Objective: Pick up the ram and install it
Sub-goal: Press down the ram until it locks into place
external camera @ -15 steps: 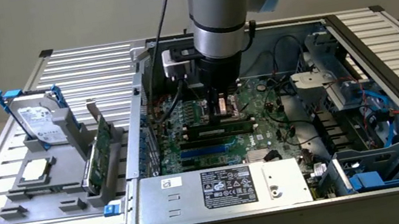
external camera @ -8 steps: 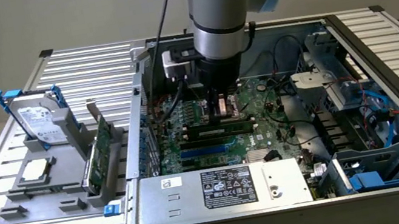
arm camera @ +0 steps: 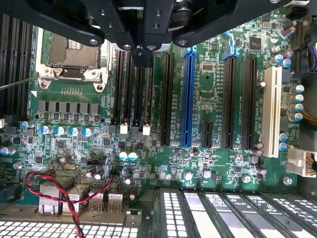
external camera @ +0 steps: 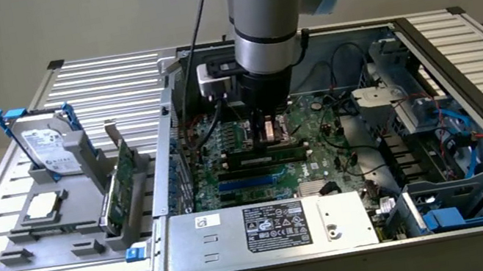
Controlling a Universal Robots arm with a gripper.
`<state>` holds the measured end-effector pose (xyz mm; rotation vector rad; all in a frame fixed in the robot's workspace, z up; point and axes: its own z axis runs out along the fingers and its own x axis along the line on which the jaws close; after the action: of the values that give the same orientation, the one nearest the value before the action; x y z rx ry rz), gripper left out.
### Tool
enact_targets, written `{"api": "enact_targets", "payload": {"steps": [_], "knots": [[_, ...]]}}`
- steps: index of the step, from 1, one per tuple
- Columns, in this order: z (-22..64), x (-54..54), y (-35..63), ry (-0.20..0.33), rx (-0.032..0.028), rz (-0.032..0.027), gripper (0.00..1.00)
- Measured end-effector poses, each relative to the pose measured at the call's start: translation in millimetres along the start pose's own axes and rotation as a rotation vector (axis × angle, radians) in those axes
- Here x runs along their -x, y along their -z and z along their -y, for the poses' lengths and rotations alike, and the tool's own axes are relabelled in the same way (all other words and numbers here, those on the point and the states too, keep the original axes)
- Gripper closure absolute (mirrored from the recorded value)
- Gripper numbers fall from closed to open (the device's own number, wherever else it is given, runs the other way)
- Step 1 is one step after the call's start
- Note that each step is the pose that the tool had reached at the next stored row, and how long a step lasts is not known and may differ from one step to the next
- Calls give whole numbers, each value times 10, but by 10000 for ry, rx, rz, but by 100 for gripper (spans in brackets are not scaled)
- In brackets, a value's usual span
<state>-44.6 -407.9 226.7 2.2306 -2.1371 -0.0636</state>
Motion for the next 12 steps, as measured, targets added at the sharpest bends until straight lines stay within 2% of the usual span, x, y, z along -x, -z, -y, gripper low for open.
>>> {"api": "enact_targets", "payload": {"steps": [7, 9, 12], "knots": [[3, 1, -20, 0, -2, 5, 89], [4, 4, 19, 3, -7, 30, 89], [9, 0, 132, 1, 26, 9, 89]]}}
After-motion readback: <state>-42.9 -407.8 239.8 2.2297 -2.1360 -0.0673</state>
